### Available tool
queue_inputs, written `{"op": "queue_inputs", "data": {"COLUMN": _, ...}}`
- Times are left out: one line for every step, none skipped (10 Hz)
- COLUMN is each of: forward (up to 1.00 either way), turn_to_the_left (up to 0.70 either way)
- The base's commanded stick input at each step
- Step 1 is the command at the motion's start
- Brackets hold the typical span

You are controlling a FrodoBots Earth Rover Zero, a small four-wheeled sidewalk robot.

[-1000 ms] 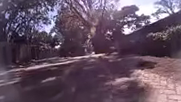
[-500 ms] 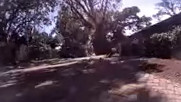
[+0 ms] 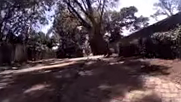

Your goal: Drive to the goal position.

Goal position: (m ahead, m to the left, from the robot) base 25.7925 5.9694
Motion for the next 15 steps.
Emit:
{"op": "queue_inputs", "data": {"forward": 0.70, "turn_to_the_left": -0.33}}
{"op": "queue_inputs", "data": {"forward": 0.70, "turn_to_the_left": -0.17}}
{"op": "queue_inputs", "data": {"forward": 0.70, "turn_to_the_left": 0.00}}
{"op": "queue_inputs", "data": {"forward": 0.70, "turn_to_the_left": 0.00}}
{"op": "queue_inputs", "data": {"forward": 0.70, "turn_to_the_left": 0.00}}
{"op": "queue_inputs", "data": {"forward": 0.70, "turn_to_the_left": 0.00}}
{"op": "queue_inputs", "data": {"forward": 0.70, "turn_to_the_left": 0.00}}
{"op": "queue_inputs", "data": {"forward": 0.70, "turn_to_the_left": -0.22}}
{"op": "queue_inputs", "data": {"forward": 0.70, "turn_to_the_left": -0.31}}
{"op": "queue_inputs", "data": {"forward": 0.70, "turn_to_the_left": -0.35}}
{"op": "queue_inputs", "data": {"forward": 0.70, "turn_to_the_left": -0.35}}
{"op": "queue_inputs", "data": {"forward": 0.70, "turn_to_the_left": -0.28}}
{"op": "queue_inputs", "data": {"forward": 0.70, "turn_to_the_left": -0.12}}
{"op": "queue_inputs", "data": {"forward": 0.70, "turn_to_the_left": 0.00}}
{"op": "queue_inputs", "data": {"forward": 0.70, "turn_to_the_left": 0.00}}
